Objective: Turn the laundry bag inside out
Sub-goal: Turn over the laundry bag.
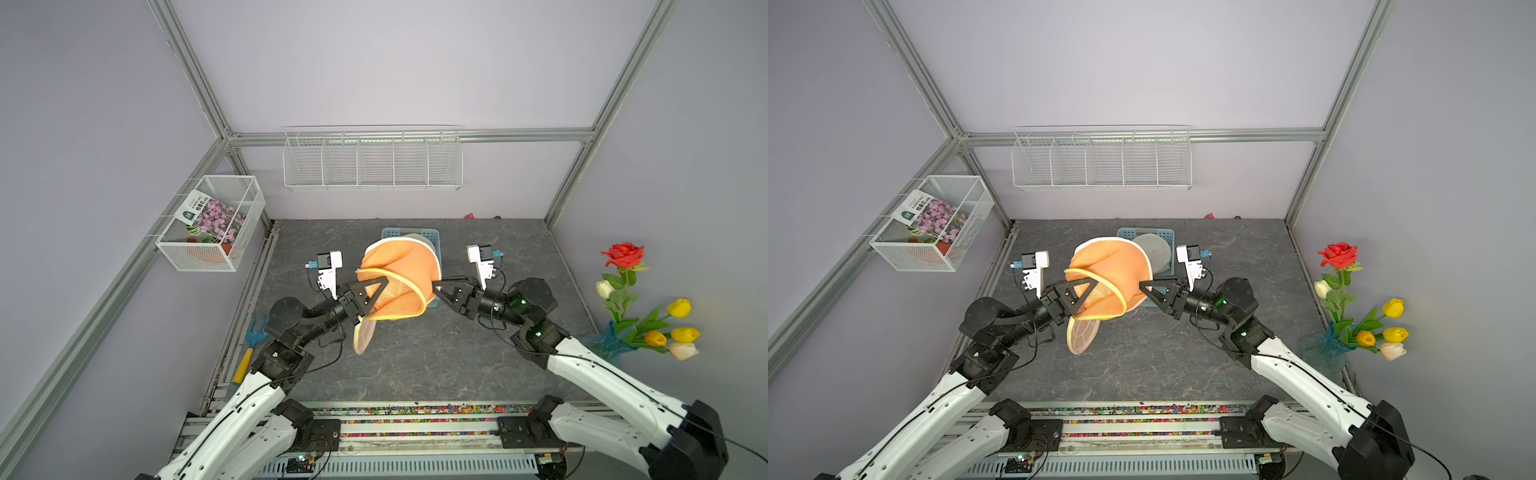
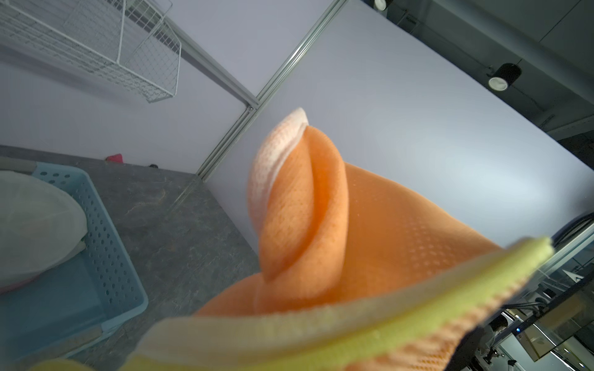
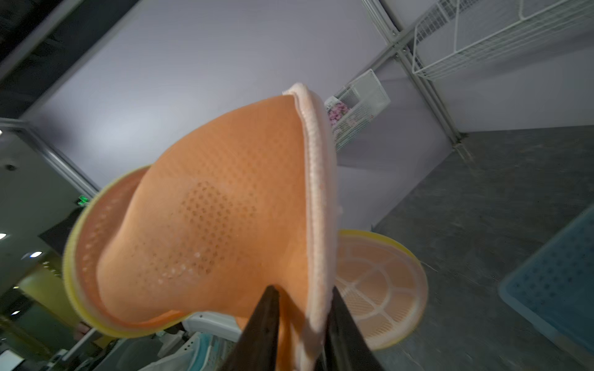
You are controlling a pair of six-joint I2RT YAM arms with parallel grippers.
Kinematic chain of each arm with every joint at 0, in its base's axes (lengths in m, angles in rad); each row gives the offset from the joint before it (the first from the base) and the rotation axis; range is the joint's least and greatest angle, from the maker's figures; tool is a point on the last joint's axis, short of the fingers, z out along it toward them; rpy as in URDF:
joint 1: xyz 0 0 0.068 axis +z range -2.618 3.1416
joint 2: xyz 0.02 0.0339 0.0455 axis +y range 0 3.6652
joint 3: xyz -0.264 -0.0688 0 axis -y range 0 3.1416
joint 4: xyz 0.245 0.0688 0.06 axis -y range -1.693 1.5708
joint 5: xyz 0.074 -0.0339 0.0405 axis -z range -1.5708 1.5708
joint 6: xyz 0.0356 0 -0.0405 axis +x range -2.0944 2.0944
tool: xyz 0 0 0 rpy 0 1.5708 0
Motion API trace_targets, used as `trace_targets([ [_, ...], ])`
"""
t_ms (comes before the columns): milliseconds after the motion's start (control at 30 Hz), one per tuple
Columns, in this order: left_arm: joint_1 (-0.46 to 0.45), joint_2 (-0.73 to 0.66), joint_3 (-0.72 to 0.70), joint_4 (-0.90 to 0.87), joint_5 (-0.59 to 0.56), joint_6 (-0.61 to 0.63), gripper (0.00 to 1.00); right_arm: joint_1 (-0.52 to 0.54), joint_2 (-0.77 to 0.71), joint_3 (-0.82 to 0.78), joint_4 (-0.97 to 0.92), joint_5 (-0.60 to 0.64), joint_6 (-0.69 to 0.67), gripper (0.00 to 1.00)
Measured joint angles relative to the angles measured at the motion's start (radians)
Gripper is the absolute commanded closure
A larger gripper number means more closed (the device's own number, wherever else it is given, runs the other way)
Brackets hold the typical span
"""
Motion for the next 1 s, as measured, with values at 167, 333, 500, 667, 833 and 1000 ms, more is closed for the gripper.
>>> trace_targets([
  [167, 0.001, 0.068, 0.079, -0.168, -0.001, 0.079, 1.00, 0.007, -0.126, 0.007, -0.290, 0.163, -0.139, 0.43],
  [333, 0.001, 0.110, 0.101, -0.322, 0.008, 0.151, 1.00, 0.007, -0.245, 0.046, -0.479, 0.326, -0.270, 0.37],
  [500, -0.001, 0.123, 0.155, -0.442, 0.055, 0.236, 1.00, 0.009, -0.160, 0.285, -0.689, 0.271, -0.440, 0.37],
  [667, -0.082, 0.151, 0.231, -0.574, 0.076, 0.351, 1.00, 0.081, 0.020, 0.478, -0.826, 0.204, -0.573, 0.39],
  [833, -0.130, 0.155, 0.260, -0.665, 0.053, 0.431, 1.00, 0.188, 0.137, 0.571, -0.930, 0.199, -0.654, 0.40],
  [1000, -0.132, 0.155, 0.266, -0.734, 0.006, 0.479, 1.00, 0.251, 0.183, 0.604, -0.961, 0.199, -0.686, 0.42],
])
